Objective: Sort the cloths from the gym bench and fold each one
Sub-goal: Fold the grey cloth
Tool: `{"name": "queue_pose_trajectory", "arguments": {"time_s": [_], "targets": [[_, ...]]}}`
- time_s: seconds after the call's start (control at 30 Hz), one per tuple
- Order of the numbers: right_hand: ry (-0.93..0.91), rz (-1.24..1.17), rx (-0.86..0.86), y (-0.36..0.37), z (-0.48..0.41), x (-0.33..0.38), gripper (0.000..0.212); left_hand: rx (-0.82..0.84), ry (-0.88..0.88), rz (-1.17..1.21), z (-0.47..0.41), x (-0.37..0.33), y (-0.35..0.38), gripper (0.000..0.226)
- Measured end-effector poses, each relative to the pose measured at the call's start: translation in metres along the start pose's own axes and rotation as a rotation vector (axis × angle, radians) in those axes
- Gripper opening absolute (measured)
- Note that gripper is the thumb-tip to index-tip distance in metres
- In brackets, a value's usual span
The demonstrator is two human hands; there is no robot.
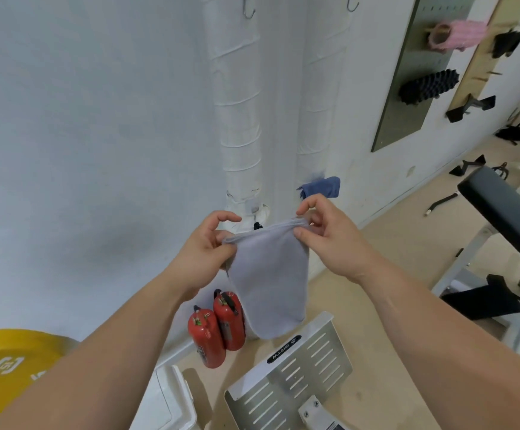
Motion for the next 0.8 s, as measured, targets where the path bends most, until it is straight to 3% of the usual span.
{"name": "queue_pose_trajectory", "arguments": {"time_s": [0.17,0.27,0.5,0.6,0.7,0.73,0.8], "targets": [[0.063,-0.224,0.108,0.014,0.011,0.002,0.03,0.357,-0.228,-0.196,0.007,-0.005,-0.008,0.078],[0.053,-0.268,0.167,0.026,0.018,0.006,0.03,0.431,-0.214,-0.299,0.011,-0.006,0.008,0.086],[0.12,-0.402,0.069,0.031,0.028,-0.01,0.026,0.298,0.032,-0.268,0.012,-0.011,0.037,0.057],[0.211,-0.43,0.254,0.051,0.044,-0.038,0.036,0.239,0.076,-0.303,0.01,-0.013,0.039,0.039],[0.276,-0.16,0.465,0.083,0.065,-0.072,0.037,0.108,0.055,-0.369,0.002,-0.012,0.032,0.038],[0.286,-0.029,0.51,0.091,0.072,-0.081,0.03,0.042,0.04,-0.378,-0.001,-0.009,0.027,0.038],[0.302,0.126,0.551,0.102,0.08,-0.098,0.037,-0.064,0.01,-0.381,-0.005,0.001,0.01,0.039]]}}
Point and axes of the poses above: each hand's wrist, its own z-axis away from the middle knuckle, its own y-axis out of the palm, x = y × z, the point moved 2 cm from there along -z, towards the middle knuckle, and after that the axes turned 12 degrees about z, right-handed, at the moved point
